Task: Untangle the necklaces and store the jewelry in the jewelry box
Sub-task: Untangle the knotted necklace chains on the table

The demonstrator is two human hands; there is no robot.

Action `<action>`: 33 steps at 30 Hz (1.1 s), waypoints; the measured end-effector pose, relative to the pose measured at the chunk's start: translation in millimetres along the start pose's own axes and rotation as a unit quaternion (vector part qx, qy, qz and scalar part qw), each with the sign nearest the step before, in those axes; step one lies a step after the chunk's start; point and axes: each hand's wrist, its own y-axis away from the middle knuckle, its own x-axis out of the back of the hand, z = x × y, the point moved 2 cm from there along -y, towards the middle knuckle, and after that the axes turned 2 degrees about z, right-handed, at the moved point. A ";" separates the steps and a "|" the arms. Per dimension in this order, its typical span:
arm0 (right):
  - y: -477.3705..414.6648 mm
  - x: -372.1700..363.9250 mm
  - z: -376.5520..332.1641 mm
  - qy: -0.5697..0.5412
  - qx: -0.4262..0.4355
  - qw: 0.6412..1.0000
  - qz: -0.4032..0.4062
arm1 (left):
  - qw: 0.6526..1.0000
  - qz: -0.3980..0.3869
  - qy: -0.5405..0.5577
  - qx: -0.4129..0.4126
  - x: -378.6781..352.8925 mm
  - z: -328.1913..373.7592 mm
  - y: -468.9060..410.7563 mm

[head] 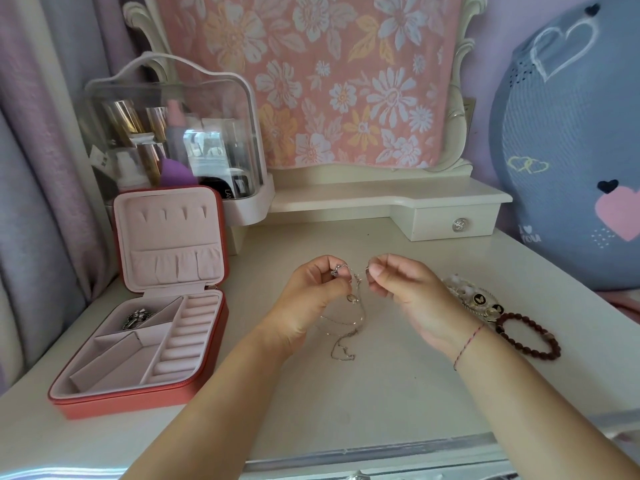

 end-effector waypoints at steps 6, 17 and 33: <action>-1.5 2.7 3.6 -0.001 0.013 1.000 0.009 | 0.998 0.036 0.043 0.016 4.2 -0.2 -2.6; -0.4 5.5 -7.7 -0.203 -0.009 0.979 -0.011 | 0.990 0.041 0.128 0.033 3.5 -0.4 -4.2; 1.3 12.5 -16.1 -0.291 -0.037 0.955 -0.036 | 0.987 0.055 0.145 0.046 4.3 1.5 -4.4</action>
